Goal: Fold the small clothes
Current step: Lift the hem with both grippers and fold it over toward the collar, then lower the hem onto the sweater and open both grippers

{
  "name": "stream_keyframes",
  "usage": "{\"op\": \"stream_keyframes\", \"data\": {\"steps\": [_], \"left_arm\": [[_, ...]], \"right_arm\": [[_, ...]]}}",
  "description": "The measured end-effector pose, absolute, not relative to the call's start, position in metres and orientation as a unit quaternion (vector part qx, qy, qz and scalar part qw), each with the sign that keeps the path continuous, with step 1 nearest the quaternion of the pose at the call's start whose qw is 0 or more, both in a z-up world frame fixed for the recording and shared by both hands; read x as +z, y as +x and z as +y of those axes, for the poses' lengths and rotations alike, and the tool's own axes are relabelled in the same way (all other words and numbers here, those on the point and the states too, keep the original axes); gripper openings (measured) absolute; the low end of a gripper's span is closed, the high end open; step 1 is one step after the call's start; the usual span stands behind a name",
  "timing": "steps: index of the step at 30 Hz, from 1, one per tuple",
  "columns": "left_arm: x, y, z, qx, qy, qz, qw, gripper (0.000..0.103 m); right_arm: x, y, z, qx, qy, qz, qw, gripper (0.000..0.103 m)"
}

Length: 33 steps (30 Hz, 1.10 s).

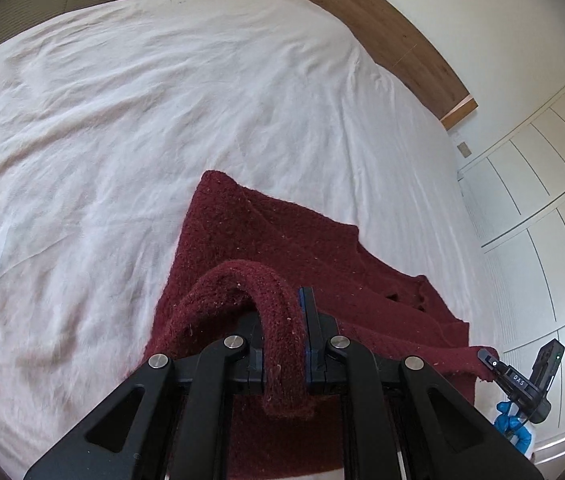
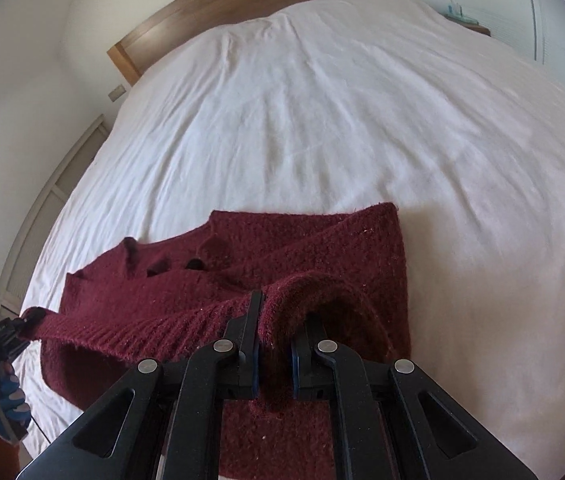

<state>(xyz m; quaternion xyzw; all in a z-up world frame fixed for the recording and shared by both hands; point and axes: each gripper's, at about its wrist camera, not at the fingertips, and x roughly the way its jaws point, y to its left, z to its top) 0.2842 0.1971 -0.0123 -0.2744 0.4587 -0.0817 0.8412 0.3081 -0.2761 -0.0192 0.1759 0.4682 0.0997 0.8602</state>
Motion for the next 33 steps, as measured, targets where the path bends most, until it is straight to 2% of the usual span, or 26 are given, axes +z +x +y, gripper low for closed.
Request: {"op": "stream_keyframes", "data": {"steps": [5, 11, 15, 16, 18, 20, 22, 25, 29, 33], "left_arm": [[-0.035, 0.303, 0.194, -0.059, -0.263, 0.482, 0.834, 0.012], [-0.048, 0.311, 0.201, -0.060, -0.286, 0.488, 0.823, 0.024], [-0.047, 0.314, 0.203, -0.062, -0.293, 0.486, 0.821, 0.032], [-0.044, 0.313, 0.203, -0.061, -0.295, 0.486, 0.820, 0.034], [-0.042, 0.314, 0.203, -0.060, -0.298, 0.485, 0.820, 0.036], [-0.036, 0.314, 0.203, -0.060, -0.305, 0.482, 0.819, 0.041], [-0.028, 0.314, 0.204, -0.056, -0.304, 0.472, 0.825, 0.051], [-0.016, 0.315, 0.209, -0.047, -0.303, 0.462, 0.832, 0.057], [-0.007, 0.311, 0.211, -0.040, -0.296, 0.453, 0.840, 0.058], [-0.007, 0.293, 0.200, -0.023, -0.248, 0.451, 0.857, 0.058]], "right_arm": [[-0.044, 0.331, -0.280, 0.087, 0.199, 0.496, 0.840, 0.015], [-0.057, 0.339, -0.281, 0.088, 0.208, 0.506, 0.832, 0.024], [-0.060, 0.345, -0.287, 0.092, 0.231, 0.505, 0.827, 0.038], [-0.060, 0.346, -0.288, 0.095, 0.243, 0.503, 0.824, 0.048], [-0.059, 0.348, -0.291, 0.105, 0.270, 0.498, 0.818, 0.060], [-0.055, 0.350, -0.291, 0.100, 0.271, 0.497, 0.819, 0.065], [-0.047, 0.351, -0.290, 0.093, 0.257, 0.494, 0.825, 0.075], [-0.036, 0.350, -0.292, 0.073, 0.227, 0.489, 0.839, 0.078], [-0.025, 0.339, -0.293, 0.056, 0.184, 0.482, 0.855, 0.078], [-0.023, 0.319, -0.279, 0.054, 0.131, 0.473, 0.870, 0.078]]}}
